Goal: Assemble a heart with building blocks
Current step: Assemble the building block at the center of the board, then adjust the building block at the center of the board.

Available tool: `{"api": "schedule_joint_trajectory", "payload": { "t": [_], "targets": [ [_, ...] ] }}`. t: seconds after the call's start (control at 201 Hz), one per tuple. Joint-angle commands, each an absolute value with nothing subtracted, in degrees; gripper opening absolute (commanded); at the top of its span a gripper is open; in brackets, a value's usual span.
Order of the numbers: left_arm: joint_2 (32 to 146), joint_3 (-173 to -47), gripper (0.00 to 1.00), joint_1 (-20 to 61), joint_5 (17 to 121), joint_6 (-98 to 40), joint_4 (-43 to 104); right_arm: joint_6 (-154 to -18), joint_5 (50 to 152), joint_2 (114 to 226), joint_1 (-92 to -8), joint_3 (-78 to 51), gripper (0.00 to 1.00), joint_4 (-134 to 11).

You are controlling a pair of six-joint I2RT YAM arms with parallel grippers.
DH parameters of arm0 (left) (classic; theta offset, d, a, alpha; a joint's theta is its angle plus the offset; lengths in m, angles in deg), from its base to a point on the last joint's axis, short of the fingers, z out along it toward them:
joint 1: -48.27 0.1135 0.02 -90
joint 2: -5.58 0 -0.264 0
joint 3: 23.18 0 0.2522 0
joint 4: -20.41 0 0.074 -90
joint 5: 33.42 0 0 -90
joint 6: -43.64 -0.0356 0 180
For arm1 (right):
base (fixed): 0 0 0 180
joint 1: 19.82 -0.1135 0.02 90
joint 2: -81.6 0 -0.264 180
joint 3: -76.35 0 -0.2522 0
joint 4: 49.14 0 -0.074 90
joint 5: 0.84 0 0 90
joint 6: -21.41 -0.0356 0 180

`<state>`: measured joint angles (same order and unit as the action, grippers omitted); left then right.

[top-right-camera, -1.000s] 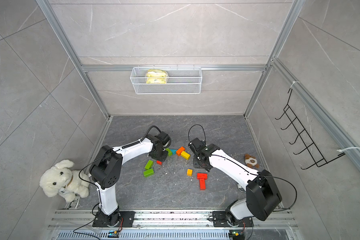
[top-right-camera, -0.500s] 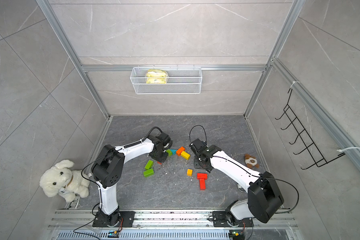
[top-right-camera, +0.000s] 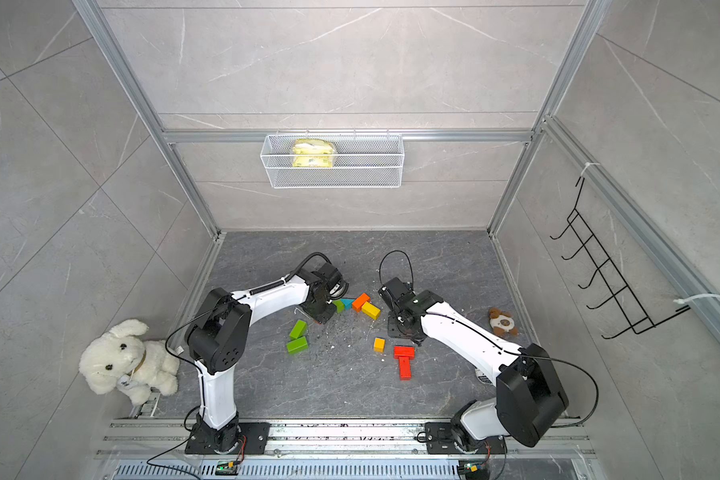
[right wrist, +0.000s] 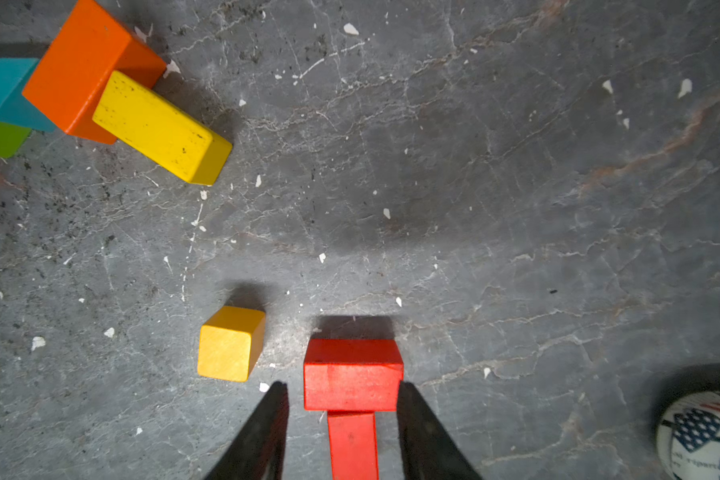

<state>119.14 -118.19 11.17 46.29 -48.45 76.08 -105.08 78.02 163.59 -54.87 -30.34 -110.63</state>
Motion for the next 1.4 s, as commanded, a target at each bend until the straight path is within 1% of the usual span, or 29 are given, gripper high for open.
{"api": "schedule_joint_trajectory", "payload": {
  "t": [0.0,0.149,0.189,0.234,0.274,0.344,0.508,0.573,0.707,0.871,0.991,1.056,1.19,1.399],
  "targets": [
    [120.4,-119.8,0.14,11.5,47.3,-50.8,75.6,-106.0,77.9,162.6,-54.5,-30.9,0.46,-110.6],
    [121.1,-120.4,0.15,11.7,47.5,-51.1,75.7,-105.9,77.8,162.5,-54.6,-30.8,0.46,-110.7],
    [121.0,-120.4,0.2,11.6,47.5,-51.1,75.6,-105.9,77.8,162.5,-54.6,-30.7,0.46,-110.7],
    [121.1,-120.4,0.29,11.7,47.5,-51.1,75.8,-105.9,77.8,162.5,-54.5,-30.7,0.46,-110.8],
    [121.0,-120.2,0.34,11.7,47.1,-51.2,75.7,-105.9,77.8,162.5,-54.5,-30.7,0.46,-110.8],
    [120.6,-119.7,0.4,11.7,46.9,-51.2,75.5,-105.9,77.8,162.5,-54.5,-30.8,0.46,-110.8],
    [118.5,-118.5,0.48,11.7,46.2,-50.3,75.2,-106.0,77.8,162.4,-54.5,-30.7,0.46,-110.8],
    [117.3,-118.0,0.49,11.9,46.2,-48.8,75.7,-105.9,78.0,162.4,-54.5,-30.7,0.46,-110.9],
    [111.7,-114.4,0.54,13.2,50.4,-42.9,75.1,-105.6,77.9,161.9,-54.6,-30.7,0.47,-111.1],
    [103.3,-107.8,0.55,14.6,59.8,-25.9,71.0,-105.4,77.8,161.6,-54.5,-31.5,0.47,-111.1],
    [99.1,-102.1,0.58,14.5,65.1,-12.7,64.4,-105.4,78.0,161.8,-54.6,-31.8,0.47,-110.9],
    [98.6,-99.5,0.58,14.6,68.0,-6.7,59.4,-105.2,78.1,161.8,-54.5,-31.8,0.47,-110.8],
    [101.8,-100.5,0.57,14.6,69.2,-3.3,56.5,-104.9,78.0,161.8,-54.5,-31.5,0.47,-111.0],
    [105.7,-105.1,0.56,14.6,65.0,-3.0,59.4,-104.7,77.7,160.9,-54.5,-32.2,0.47,-111.3]
  ]
}}
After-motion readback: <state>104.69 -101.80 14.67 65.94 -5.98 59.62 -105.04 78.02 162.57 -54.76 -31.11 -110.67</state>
